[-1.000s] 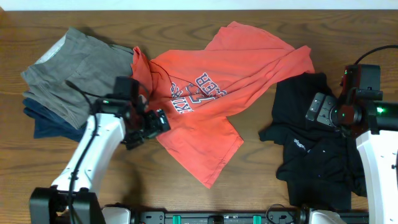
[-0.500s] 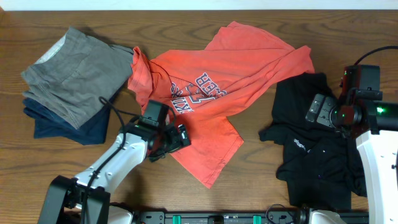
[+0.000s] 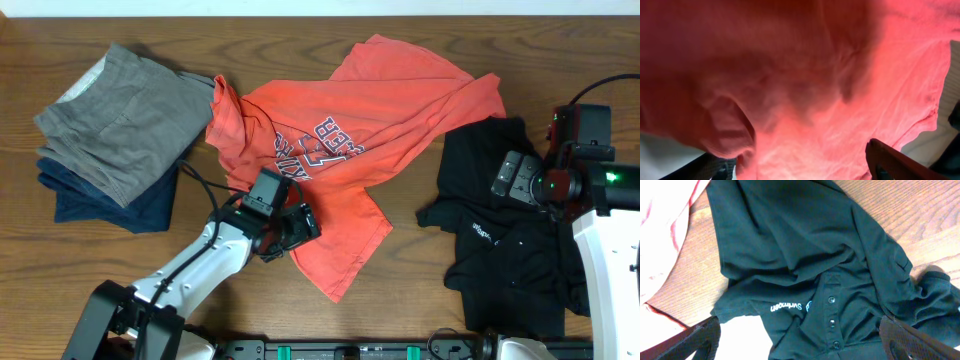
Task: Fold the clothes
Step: 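Grasp the orange shirt's lower left corner with the left gripper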
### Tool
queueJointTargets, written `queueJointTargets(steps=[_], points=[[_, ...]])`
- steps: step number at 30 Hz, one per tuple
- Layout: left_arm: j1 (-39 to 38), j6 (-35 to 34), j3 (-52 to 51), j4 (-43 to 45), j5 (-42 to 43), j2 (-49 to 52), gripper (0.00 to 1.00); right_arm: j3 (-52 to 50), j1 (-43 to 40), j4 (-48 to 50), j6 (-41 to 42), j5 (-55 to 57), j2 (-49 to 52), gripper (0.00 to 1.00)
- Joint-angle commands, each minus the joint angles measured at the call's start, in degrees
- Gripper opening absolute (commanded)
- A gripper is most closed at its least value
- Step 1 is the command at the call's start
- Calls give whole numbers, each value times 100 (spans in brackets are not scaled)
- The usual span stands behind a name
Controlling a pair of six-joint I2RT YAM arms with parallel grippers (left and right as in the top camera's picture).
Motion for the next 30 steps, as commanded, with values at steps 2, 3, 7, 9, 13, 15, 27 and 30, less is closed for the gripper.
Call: queueJointTargets(steps=[2,3,7,9,13,15,27,30], points=[[-118,-546,-247,-109,-223,81,85,46,-81,-2,-68,15,-20,99],[-125,-621,-258,-90,-267,81,85,46,-81,-2,-68,15,-20,99],[-125,-669,-280,76,-627,85,85,46,-81,-7,-68,15,-20,99],[-125,-667,-280,214,-693,118,80,46,-81,-13,-68,15,-20,99],[-125,-667,-280,494,-693,251,60,46,-81,-44,-68,15,-20,99],[-125,-664,-280,557,-715,313,54,46,-81,-48,-68,15,-20,99],[-122,-664,-280,678,-817,498,22,46,-81,-55,-66,-9,-22,99],[-122,-662,-280,778,-817,498,15,46,-81,-61,-68,-4,-22,99]])
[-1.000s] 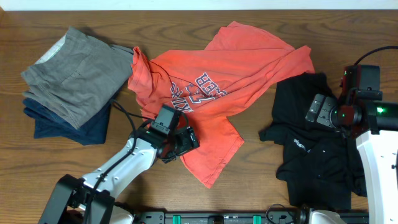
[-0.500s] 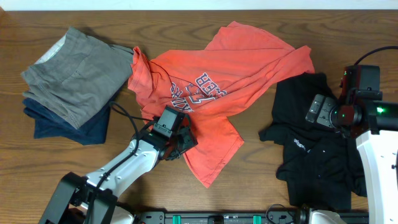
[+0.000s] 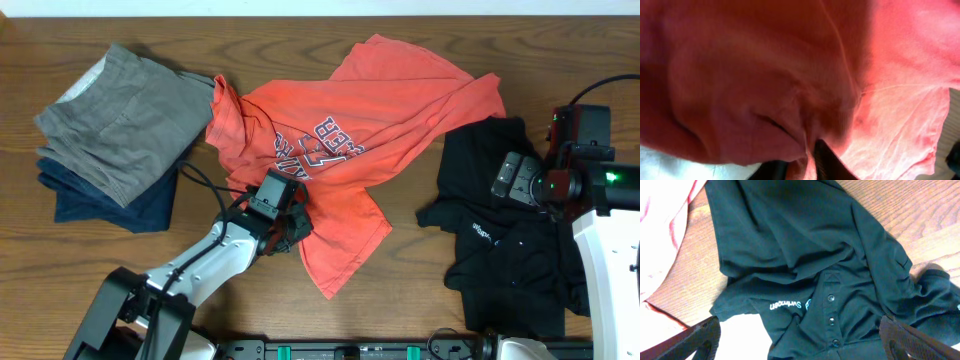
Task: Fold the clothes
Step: 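Grasp the orange shirt's lower left corner with the left gripper, then grasp the orange shirt's right sleeve corner with the right gripper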
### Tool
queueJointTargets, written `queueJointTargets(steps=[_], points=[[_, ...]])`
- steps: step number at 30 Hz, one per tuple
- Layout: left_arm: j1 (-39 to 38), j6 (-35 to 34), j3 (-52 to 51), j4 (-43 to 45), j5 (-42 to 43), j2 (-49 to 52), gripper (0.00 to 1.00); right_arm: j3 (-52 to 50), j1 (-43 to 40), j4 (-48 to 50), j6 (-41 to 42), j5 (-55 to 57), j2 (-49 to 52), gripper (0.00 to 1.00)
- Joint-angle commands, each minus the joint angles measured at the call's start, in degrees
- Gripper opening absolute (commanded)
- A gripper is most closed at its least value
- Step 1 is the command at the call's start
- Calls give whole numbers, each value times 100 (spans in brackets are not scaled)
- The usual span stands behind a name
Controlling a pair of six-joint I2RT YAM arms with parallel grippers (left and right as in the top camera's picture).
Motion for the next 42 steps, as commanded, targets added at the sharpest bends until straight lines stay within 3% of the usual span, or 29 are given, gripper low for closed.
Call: queueJointTargets(steps=[1,2,9,17,18,20,21,23,25,28,36,42], points=[[-9,2,-155,-4,-203,188,10,46,-81,-15,-68,-4,-20,99],[-9,2,-155,7,-203,188,6,46,-81,-15,-68,-2,-20,99],[13,387,-153,-46,-157,107,6,46,-81,-48,-68,-2,-20,99],[463,1593,-138,-1484,0,-1373,6,31,-81,2,-494,-404,37,98],[586,1792,-138,-1690,-55,-1661,6,20,-81,61,-730,-688,87,95],[876,1897,-138,-2094,-352,-2197,6,-42,-70,232,-1338,-1384,203,80],[1054,1897,-138,-2288,-538,-2465,6,-107,-63,352,-1615,-1803,317,67],[1375,1895,-138,-2573,-800,-2881,6,-190,-66,492,-1668,-2072,481,52],[1738,1895,-138,-2767,-890,-3246,6,-297,-57,662,-1655,-2087,704,25],[2203,1897,-138,-2892,-887,-3582,6,-476,11,1045,-1593,-2173,1110,1],[3091,1849,-138,-2909,-839,-3657,6,-581,393,2358,-1770,-2494,2376,1],[3198,1853,-138,-2905,-782,-3635,6,-581,638,3331,-1810,-2483,3348,1]])
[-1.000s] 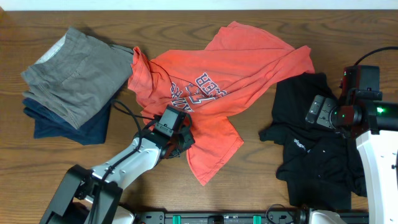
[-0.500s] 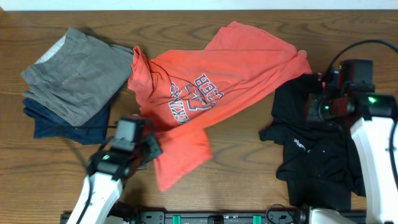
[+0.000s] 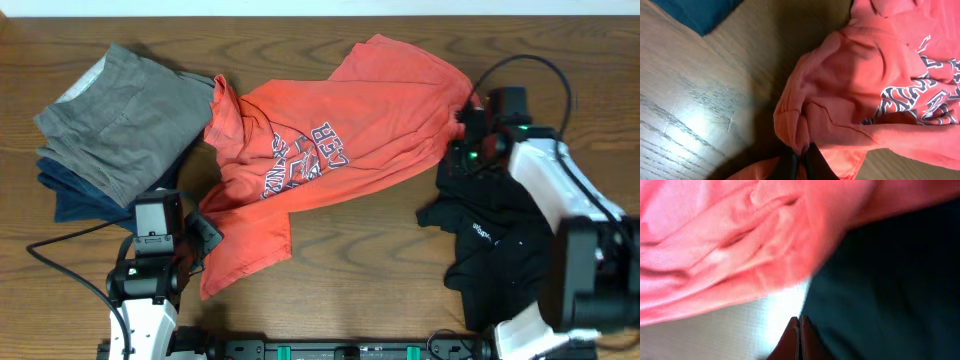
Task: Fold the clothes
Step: 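Grasp the orange shirt's right sleeve corner with the right gripper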
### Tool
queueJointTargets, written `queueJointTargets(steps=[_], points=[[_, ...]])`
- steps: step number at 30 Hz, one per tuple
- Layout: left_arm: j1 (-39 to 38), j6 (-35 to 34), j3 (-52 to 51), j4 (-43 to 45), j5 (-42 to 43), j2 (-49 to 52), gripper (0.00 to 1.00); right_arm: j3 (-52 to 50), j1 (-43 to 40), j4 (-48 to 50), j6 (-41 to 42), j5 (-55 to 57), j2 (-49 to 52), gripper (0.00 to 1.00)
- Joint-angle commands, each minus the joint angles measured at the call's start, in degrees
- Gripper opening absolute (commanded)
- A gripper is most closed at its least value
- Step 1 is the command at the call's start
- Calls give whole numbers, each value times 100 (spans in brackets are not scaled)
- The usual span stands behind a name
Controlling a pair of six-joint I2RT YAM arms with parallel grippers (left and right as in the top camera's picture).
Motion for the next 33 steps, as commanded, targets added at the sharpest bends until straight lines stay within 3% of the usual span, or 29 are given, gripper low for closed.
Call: queueJointTargets(steps=[1,6,12,18,27,33], points=[[44,37,-4,-9,-15,7,6,-22,103,232,-131,-66,487,1],[44,37,-4,-7,-9,7,6,-22,31,638,-127,442,992,1],[44,37,-7,-28,-9,50,6,-22,-356,1180,319,2326,1233,2],[42,37,-7,-96,-9,118,6,-20,-1357,1445,922,3836,1233,14],[44,37,-7,-87,-9,118,6,17,-3493,1252,1486,3593,1224,18],[44,37,-7,-87,-11,118,6,262,-4155,1176,1567,1624,872,29]])
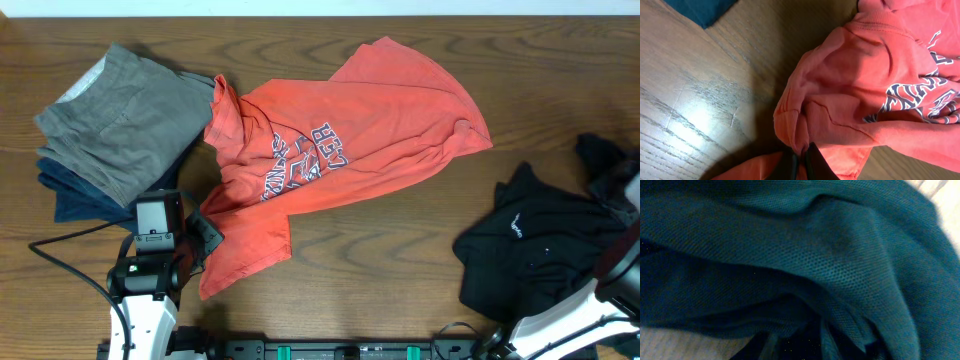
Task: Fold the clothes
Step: 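Grasp the orange shirt's right sleeve corner with the right gripper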
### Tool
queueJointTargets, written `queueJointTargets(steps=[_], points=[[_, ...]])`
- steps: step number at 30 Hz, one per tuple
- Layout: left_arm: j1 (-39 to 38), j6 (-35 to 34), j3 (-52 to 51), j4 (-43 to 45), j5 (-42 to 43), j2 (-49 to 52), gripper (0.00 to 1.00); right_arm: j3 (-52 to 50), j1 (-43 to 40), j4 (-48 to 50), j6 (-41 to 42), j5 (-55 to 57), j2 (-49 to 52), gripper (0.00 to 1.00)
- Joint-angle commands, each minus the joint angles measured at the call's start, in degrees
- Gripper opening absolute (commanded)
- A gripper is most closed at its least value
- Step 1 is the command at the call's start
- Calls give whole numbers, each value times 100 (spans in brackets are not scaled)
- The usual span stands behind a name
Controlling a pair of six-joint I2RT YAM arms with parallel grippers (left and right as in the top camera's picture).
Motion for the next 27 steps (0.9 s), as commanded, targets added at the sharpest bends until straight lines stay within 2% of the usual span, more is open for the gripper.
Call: queueJointTargets(steps=[1,6,9,12,18,23,27], points=[[35,35,-4,-15,-31,4,6,111,-109,-79,125,-1493,-201,31],[35,35,-4,-13,-33,4,6,345,236,-81,-299,-3235,-1095,43],[35,35,-4,-17,-31,4,6,348,697,-291,-407,-3748,-1652,57],[33,35,-4,-37,-31,4,6,348,1290,-868,-426,-3700,-1963,61],[33,35,-4,-61,-33,7,6,310,2570,-1495,-402,-3259,-1792,60],[33,35,-4,-74,-31,7,6,308,3351,-1545,131,-2232,-1338,63],[2,37,-4,-103,-33,7,6,308,3582,-1222,522,-2223,-907,63]])
